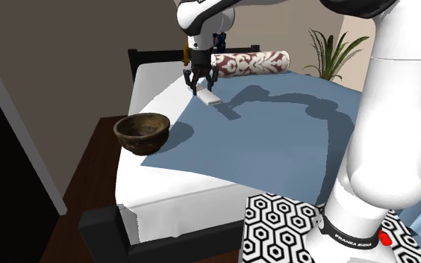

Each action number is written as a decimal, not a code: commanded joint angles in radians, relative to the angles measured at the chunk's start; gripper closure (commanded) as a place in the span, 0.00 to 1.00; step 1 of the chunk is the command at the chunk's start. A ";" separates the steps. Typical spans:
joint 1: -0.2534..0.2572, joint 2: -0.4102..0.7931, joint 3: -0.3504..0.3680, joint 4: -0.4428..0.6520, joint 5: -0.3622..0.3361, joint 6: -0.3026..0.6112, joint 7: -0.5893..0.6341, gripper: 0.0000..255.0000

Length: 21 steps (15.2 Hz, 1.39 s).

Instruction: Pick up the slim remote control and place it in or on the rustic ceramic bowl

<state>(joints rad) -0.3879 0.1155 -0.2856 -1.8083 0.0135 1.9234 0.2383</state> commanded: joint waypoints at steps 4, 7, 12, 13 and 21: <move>0.001 -0.012 0.000 0.049 -0.004 -0.060 0.002 1.00; 0.038 -0.004 0.030 0.062 -0.005 -0.066 0.069 1.00; 0.097 0.028 0.077 0.109 -0.004 -0.083 0.177 1.00; 0.109 0.038 0.086 0.122 -0.003 -0.087 0.198 1.00; 0.200 0.146 0.153 0.278 0.001 -0.137 0.357 1.00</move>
<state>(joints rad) -0.1976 0.2495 -0.1397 -1.5533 0.0144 1.7973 0.5773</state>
